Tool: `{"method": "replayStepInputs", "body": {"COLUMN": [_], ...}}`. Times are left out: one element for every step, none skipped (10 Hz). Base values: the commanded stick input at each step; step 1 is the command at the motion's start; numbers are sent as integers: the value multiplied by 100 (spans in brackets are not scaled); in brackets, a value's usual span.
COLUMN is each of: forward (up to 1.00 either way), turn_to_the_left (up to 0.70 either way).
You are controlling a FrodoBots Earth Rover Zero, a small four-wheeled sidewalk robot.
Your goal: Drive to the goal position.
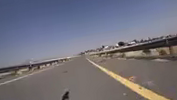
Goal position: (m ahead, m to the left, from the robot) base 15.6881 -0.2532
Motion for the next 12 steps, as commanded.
{"method": "replayStepInputs", "body": {"forward": [100,100,100,100,100,100,100,100,100,100,100,100], "turn_to_the_left": [0,0,0,0,0,0,0,0,0,0,-2,-2]}}
